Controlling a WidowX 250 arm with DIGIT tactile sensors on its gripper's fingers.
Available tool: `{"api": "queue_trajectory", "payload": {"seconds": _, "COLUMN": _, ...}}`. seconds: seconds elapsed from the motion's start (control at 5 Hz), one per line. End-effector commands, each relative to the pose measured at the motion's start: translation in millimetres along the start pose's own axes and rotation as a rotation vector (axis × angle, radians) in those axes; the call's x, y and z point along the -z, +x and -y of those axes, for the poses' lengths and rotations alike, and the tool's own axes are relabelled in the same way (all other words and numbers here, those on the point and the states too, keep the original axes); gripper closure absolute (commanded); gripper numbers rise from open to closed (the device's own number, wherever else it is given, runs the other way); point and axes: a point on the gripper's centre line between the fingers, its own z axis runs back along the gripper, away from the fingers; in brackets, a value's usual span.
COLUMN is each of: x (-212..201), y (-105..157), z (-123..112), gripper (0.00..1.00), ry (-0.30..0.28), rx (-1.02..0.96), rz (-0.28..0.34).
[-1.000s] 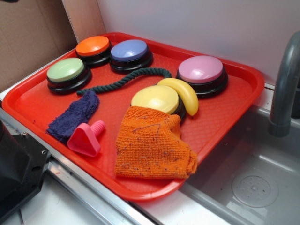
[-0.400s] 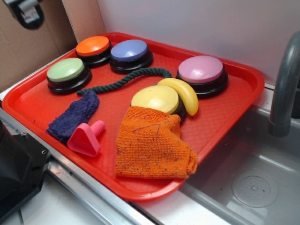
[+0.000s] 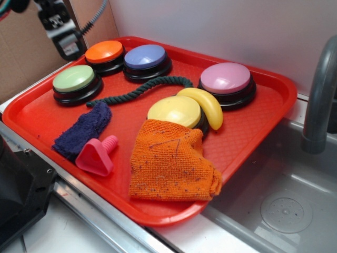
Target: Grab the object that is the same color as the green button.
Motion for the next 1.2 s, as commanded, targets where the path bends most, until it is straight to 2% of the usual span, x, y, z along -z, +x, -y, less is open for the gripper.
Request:
{"api": "queue_trajectory", "payload": {"seconds": 0.0, "x": 35.7, "y": 13.4, "z": -23.7, "gripper": 0.0, "ry": 0.052, "rx": 0.011, "rz": 0.113}}
{"api": "queue_trajectory", "payload": {"seconds": 0.2, "x": 63.9, "y": 11.5, "z": -42.3, "gripper": 0.0, "ry": 0.09, "rx": -0.016, "rz": 0.101}}
{"api": "queue_trajectory", "payload": {"seconds": 0.4, "x": 88.0, "y": 16.2, "z": -47.5, "gripper": 0.0, "ry": 0.058, "rx": -0.019, "rz": 0.09}}
{"api": "queue_trajectory", "payload": {"seconds": 0.6, "x": 109.6, "y": 19.1, "z": -44.6, "gripper": 0.0, "ry": 0.021, "rx": 0.017, "rz": 0.086}}
{"api": "queue_trajectory", "payload": {"seconds": 0.8, "x": 123.7, "y": 23.1, "z": -40.0, "gripper": 0.0, "ry": -0.015, "rx": 0.034, "rz": 0.109}}
{"api": "queue_trajectory", "payload": {"seconds": 1.0, "x": 133.9, "y": 25.7, "z": -38.3, "gripper": 0.0, "ry": -0.035, "rx": 0.054, "rz": 0.099}}
